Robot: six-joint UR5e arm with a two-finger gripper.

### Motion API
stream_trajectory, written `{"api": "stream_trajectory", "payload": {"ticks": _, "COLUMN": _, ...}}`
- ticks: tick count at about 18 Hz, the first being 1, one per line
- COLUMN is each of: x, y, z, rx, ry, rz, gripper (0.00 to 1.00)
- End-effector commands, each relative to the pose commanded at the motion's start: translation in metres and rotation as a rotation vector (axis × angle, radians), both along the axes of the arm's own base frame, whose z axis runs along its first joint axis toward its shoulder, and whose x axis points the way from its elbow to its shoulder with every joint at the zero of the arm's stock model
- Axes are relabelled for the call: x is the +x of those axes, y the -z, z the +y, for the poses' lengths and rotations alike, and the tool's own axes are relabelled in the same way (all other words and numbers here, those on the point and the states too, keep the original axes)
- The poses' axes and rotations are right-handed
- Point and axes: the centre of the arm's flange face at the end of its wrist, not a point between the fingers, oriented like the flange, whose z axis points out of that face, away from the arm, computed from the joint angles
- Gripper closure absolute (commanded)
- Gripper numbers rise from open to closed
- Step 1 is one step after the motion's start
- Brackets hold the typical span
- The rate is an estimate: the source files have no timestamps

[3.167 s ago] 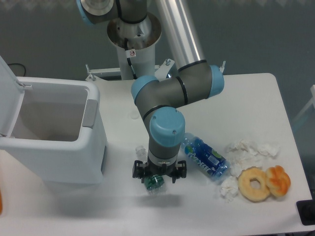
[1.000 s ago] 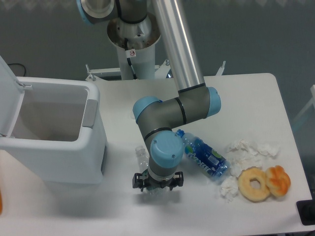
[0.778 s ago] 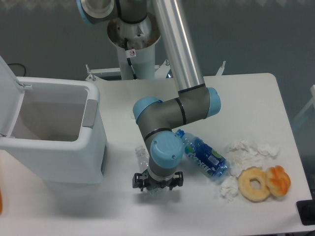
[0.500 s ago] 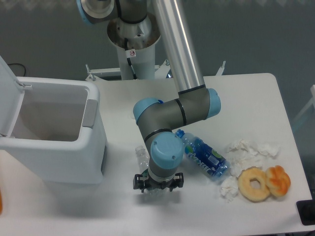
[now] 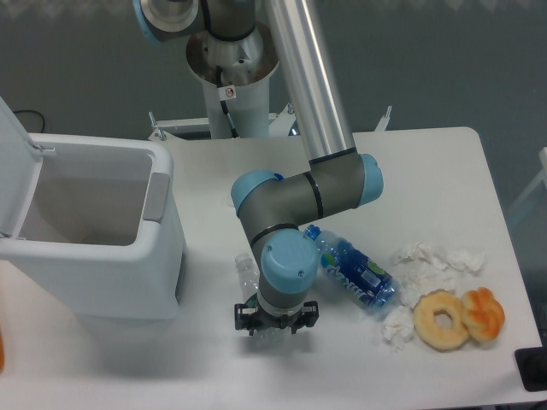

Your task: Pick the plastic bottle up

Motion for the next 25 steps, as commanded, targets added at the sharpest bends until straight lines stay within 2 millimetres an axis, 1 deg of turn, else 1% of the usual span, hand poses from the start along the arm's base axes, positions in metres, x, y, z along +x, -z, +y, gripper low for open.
{"api": "stream_trajectory", "payload": {"ticks": 2, "x": 0.000, "y": 0.000, "z": 0.000, "rx": 0.000, "ry": 0.000, "rz": 0.000, "gripper": 0.19}}
{"api": "stream_trajectory", "payload": {"ticks": 3, "x": 0.000, "y": 0.001, "z": 0.000, "rx": -0.002, "ry": 0.000, "rz": 0.000, "gripper": 0.21}}
{"api": "stream_trajectory", "payload": {"ticks": 6, "x": 0.000, "y": -0.001, "z": 0.000, "rx": -0.001, "ry": -0.002, "rz": 0.003, "gripper": 0.22}}
{"api": "stream_trajectory", "payload": {"ticks": 7, "x": 0.000, "y": -0.001, "z": 0.000, "rx": -0.001, "ry": -0.002, "rz": 0.003, "gripper": 0.25}}
{"api": "stream_trajectory", "payload": {"ticks": 10, "x": 0.000, "y": -0.002, "z": 0.000, "rx": -0.002, "ry": -0.002, "rz": 0.004, "gripper": 0.29}}
{"api": "stream_trajectory", "payload": {"ticks": 13, "x": 0.000, "y": -0.001, "z": -0.001, "rx": -0.004, "ry": 0.000, "rz": 0.004, "gripper": 0.30}}
{"api": "stream_trajectory", "payload": {"ticks": 14, "x": 0.000, "y": -0.001, "z": -0.001, "rx": -0.004, "ry": 0.000, "rz": 0.004, "gripper": 0.33}}
{"api": "stream_trajectory", "payload": {"ticks": 19, "x": 0.001, "y": -0.003, "z": 0.000, "rx": -0.002, "ry": 0.001, "rz": 0.007, "gripper": 0.33}}
{"api": "stream_trajectory", "payload": {"ticks": 22, "x": 0.001, "y": -0.011, "z": -0.001, "rx": 0.007, "ry": 0.012, "rz": 0.014, "gripper": 0.33}}
{"api": "stream_trajectory", "payload": {"ticks": 25, "x": 0.002, "y": -0.024, "z": 0.000, "rx": 0.020, "ry": 0.024, "rz": 0.030, "gripper": 0.33}}
